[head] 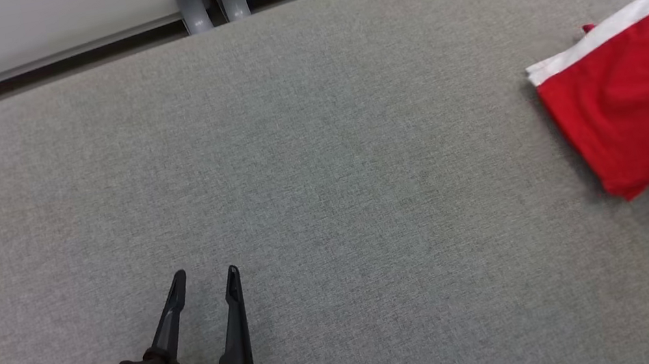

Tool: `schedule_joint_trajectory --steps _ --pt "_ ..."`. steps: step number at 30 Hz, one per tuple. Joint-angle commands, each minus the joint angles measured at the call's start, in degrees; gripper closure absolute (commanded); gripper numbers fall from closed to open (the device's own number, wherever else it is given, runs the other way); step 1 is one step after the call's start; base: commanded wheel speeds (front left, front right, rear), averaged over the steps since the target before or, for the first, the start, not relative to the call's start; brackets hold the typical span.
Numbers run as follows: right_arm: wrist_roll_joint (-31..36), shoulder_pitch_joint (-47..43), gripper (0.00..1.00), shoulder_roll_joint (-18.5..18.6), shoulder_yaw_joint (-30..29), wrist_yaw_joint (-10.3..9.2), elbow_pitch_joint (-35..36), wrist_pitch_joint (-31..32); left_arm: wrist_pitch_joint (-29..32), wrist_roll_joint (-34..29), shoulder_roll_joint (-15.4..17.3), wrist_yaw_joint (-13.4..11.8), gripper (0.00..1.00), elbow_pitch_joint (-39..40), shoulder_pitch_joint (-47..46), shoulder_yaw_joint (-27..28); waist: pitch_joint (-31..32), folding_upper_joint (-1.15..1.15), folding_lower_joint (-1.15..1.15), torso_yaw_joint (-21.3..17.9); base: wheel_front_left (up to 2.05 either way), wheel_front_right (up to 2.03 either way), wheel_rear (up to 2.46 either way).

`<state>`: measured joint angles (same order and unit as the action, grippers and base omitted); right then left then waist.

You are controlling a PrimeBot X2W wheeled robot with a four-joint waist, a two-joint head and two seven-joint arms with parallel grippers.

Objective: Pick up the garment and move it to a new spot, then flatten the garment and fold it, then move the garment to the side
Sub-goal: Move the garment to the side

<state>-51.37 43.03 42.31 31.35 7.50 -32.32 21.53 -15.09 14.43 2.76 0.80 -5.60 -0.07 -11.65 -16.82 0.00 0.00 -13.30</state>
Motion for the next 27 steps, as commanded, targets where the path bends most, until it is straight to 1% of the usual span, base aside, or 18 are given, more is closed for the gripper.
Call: schedule_joint_trajectory --steps 1,4,5,6,7,8,9,13,16,21,23,25,27 --pt "1.31 1.32 1.0 1.16 -0.19 -0.01 -1.71 0.23 -0.07 -0.42 0.27 0.34 0.0 -0.12 -1.11 0.49 -0.82 0.0 0.0 0.41 0.0 0.0 0.0" --pt "3.93 2.89 1.0 1.9 -0.7 -0.01 -5.45 -0.88 -0.07 -0.97 0.26 0.62 0.0 -0.24 -1.63 0.92 -1.33 0.0 0.0 1.3 0.0 0.0 0.0" --pt "4.99 3.42 0.7 2.01 -1.13 -0.01 -6.89 -1.87 -0.07 -0.96 0.26 0.53 0.0 -0.11 -1.72 1.03 -1.48 0.0 0.0 1.55 0.0 0.0 0.0" --pt "6.15 3.81 0.15 2.02 -1.56 -0.02 -8.42 -3.06 -0.07 -0.95 0.26 0.46 0.0 0.0 -1.73 1.1 -1.59 0.0 0.0 1.8 0.0 0.0 0.0" --pt "7.24 3.98 0.0 1.71 -1.99 -0.02 -10.2 -3.91 -0.07 -0.84 0.26 0.34 0.0 0.11 -1.62 1.16 -1.66 0.0 0.0 2.04 0.0 0.0 0.0" --pt "7.24 3.98 0.0 1.71 -1.99 -0.02 -10.2 -3.91 -0.07 -0.84 0.26 0.34 0.0 0.11 -1.62 1.16 -1.66 0.0 0.0 2.04 0.0 0.0 0.0" --pt "9.38 3.99 0.0 0.91 -2.07 -0.01 -12.79 -5.49 -0.07 -0.63 0.23 0.15 0.0 0.25 -1.25 1.1 -1.67 0.0 0.0 2.44 0.0 0.0 0.0" --pt "12.58 3.2 0.0 0.48 -3.13 -0.01 -14.3 -10.72 -0.07 0.34 0.25 -0.44 0.0 0.5 -0.06 1.03 -0.41 0.0 0.0 3.15 0.0 0.0 0.0" --pt "13.86 1.44 0.0 -0.33 -4.55 -0.01 -12.54 -15.79 -0.07 1.17 0.24 -0.94 0.0 0.73 1.28 1.53 2.02 0.0 0.0 3.37 0.0 0.0 0.0" --pt "15.79 -4.29 0.0 -1.44 -8.13 -0.01 -6.94 -24.11 -0.07 2.67 0.26 -1.75 0.0 1.01 4.46 2.88 8.13 0.0 0.0 3.72 0.0 0.0 0.0" --pt "16.92 -7.89 0.0 -2.99 -10.53 -0.01 -5.08 -27.08 -0.07 3.42 0.24 -2.44 0.0 1.41 6.0 3.81 10.61 0.0 0.0 4.06 0.0 0.0 0.0" --pt "19.58 -11.65 0.0 -4.25 -12.97 -0.01 -3.29 -30.4 -0.07 3.63 0.25 -3.02 0.0 1.96 7.44 4.87 12.91 0.0 0.0 4.53 0.0 0.0 0.0" --pt "22.12 -15.79 0.0 -6.48 -16.19 -0.01 -2.06 -32.9 -0.07 3.86 0.25 -3.87 0.0 2.46 9.05 6.05 15.0 0.0 0.0 5.04 0.0 0.0 0.0"
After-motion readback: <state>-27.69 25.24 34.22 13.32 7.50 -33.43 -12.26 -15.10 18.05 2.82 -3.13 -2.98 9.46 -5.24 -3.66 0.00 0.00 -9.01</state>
